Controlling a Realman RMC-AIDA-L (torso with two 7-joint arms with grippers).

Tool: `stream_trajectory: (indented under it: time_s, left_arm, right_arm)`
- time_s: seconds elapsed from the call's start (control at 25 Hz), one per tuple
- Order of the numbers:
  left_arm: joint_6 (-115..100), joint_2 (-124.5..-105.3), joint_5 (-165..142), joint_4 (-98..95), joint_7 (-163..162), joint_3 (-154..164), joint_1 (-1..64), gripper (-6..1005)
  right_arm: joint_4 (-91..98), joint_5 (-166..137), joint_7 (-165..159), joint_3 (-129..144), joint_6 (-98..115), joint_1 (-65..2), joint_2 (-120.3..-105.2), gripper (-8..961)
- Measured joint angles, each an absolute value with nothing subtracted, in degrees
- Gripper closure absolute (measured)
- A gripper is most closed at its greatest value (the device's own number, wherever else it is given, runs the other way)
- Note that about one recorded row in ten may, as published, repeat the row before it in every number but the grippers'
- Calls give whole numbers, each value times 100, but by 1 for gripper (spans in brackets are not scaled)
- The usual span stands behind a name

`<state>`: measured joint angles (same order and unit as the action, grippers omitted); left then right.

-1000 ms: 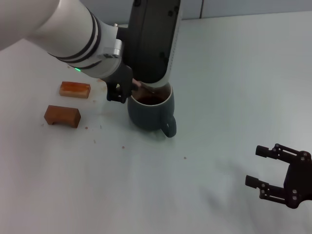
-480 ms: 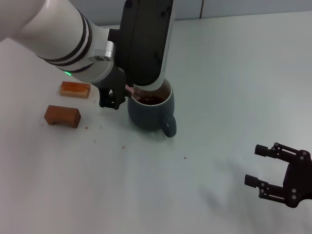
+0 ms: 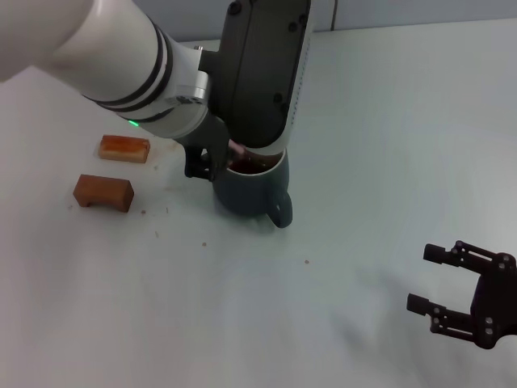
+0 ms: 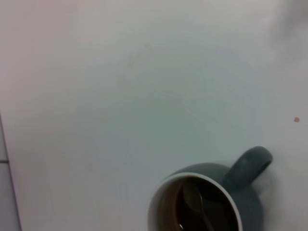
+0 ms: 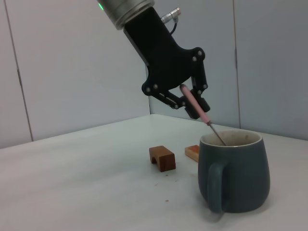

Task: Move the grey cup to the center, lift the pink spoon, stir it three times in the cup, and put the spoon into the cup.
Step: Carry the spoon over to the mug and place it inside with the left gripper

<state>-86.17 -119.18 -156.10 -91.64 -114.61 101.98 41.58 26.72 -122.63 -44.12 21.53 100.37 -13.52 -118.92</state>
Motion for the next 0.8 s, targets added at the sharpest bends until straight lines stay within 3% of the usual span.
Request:
stream_trajectory:
  time_s: [0.8]
  left_arm:
    - [-8935,-11918,-15780,-9235,-11679,10224,4134,849]
  right_arm:
    - [2672,-12263,-4412,2157,10037,-1367,-11884,202]
